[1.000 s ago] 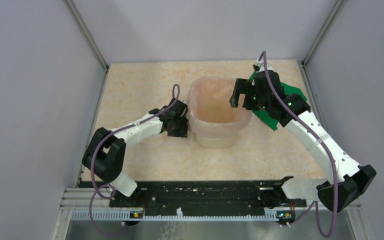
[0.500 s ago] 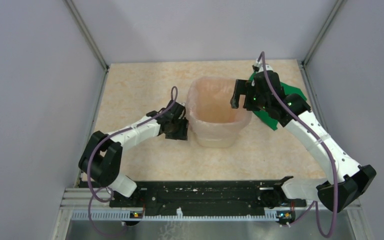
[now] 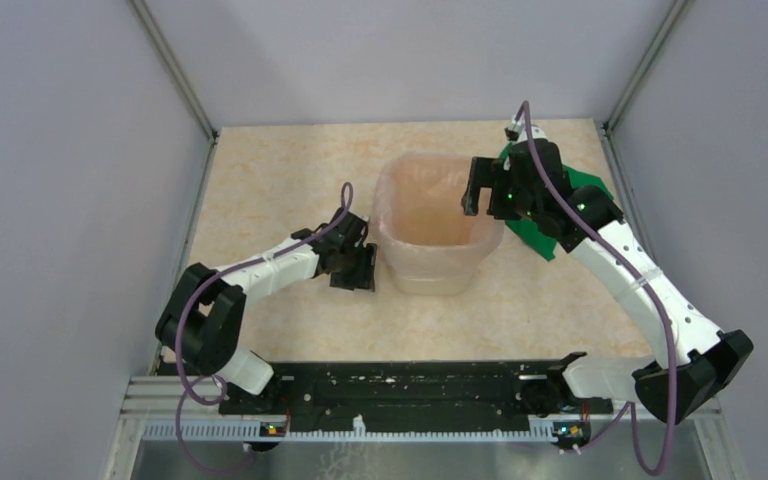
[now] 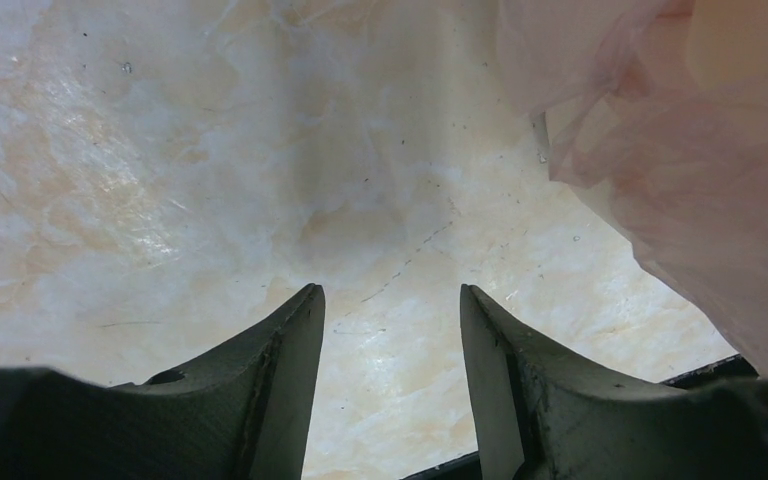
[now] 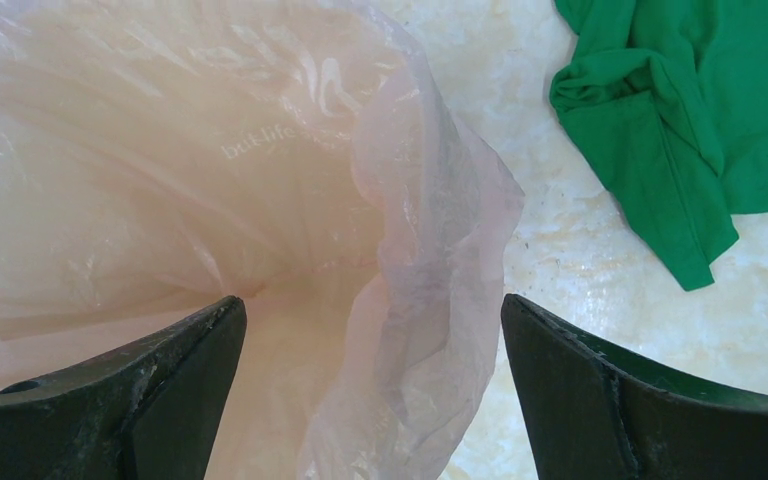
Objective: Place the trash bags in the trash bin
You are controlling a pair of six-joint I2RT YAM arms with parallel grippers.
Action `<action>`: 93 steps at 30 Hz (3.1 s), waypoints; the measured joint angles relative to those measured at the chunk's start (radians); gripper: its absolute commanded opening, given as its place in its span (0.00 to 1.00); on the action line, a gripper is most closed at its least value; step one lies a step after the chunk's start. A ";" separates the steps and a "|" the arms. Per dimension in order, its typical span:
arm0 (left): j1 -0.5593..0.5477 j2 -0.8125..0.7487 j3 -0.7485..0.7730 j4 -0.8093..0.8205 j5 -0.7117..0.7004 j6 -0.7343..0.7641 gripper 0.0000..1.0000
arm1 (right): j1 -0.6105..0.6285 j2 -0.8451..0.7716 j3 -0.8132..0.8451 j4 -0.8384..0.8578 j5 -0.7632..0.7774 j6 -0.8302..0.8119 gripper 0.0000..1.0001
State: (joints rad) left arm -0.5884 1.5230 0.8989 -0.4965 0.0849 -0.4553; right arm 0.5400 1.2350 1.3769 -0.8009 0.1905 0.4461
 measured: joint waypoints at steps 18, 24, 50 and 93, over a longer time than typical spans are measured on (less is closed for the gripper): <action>0.199 -0.163 -0.007 -0.060 -0.027 0.037 0.77 | 0.000 -0.002 0.066 -0.023 0.005 -0.020 0.99; 0.230 -0.267 0.098 -0.127 -0.043 0.067 0.86 | 0.000 -0.032 0.072 -0.031 0.008 -0.028 0.99; 0.230 -0.481 0.422 -0.089 0.173 0.168 0.98 | 0.000 -0.521 -0.084 0.184 0.035 -0.018 0.99; 0.230 -0.537 0.361 -0.073 0.161 0.175 0.98 | 0.000 -0.558 -0.121 0.210 0.051 0.003 0.99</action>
State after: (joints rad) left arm -0.3588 0.9859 1.2598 -0.5697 0.2455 -0.2806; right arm 0.5400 0.6765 1.2564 -0.5911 0.2417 0.4492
